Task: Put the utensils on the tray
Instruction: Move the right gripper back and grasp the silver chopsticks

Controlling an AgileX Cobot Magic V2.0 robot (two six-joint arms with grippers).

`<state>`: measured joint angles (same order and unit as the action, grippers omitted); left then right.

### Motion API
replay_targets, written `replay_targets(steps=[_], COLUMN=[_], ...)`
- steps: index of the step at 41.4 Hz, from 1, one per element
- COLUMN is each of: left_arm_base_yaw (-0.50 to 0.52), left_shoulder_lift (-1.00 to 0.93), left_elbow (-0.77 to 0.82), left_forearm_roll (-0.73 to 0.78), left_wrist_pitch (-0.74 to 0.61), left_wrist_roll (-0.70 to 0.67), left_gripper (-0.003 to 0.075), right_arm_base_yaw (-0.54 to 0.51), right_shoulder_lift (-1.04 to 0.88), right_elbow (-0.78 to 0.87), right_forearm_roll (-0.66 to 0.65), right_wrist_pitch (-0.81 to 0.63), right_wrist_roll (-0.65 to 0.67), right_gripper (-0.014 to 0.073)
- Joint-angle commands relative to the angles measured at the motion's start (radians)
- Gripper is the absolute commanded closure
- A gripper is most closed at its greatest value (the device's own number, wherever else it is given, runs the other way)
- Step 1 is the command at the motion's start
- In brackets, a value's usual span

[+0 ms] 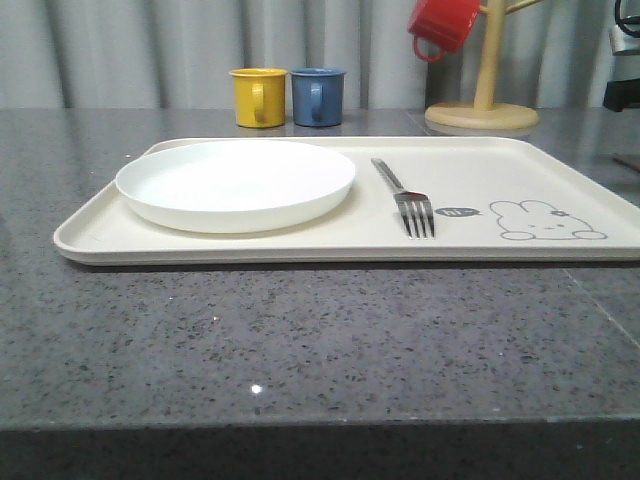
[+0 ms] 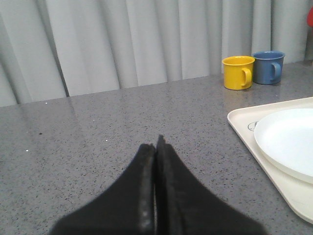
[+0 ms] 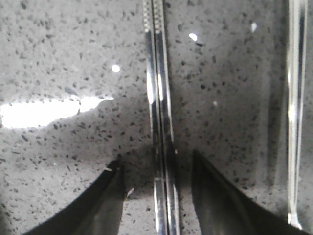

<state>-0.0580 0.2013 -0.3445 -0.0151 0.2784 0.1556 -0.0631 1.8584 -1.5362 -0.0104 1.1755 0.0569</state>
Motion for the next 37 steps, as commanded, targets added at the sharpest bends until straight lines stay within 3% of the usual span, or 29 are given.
replay_targets(steps=[1,11,28,37], left_arm_base_yaw=[-0.008,-0.008,-0.008,-0.008], left_shoulder_lift=[0.011,0.011,0.011,0.011], left_elbow=[-0.028,-0.028,-0.028,-0.028], left_forearm_roll=[-0.01,-0.01,-0.01,-0.01], left_wrist_pitch=[-0.079,-0.079,-0.079,-0.079], left_wrist_roll=[-0.005,-0.005,-0.005,-0.005], left_gripper=[0.0739,0.0739,0.0739,0.0739], right_arm_base_yaw=[-0.007,-0.007,0.001,0.074], right_shoulder_lift=[-0.046,-0.046,-0.131,-0.166], right_elbow=[-0.02,-0.02,-0.104,-0.146], right_forearm_roll=[0.0,0.0,0.01,0.01], right_wrist_pitch=[-0.009,0.005,0.077,0.129], right_wrist_roll=[-0.014,-0.015,0.011,0.071], right_gripper=[0.026,0.0502,0.0509,0.0509])
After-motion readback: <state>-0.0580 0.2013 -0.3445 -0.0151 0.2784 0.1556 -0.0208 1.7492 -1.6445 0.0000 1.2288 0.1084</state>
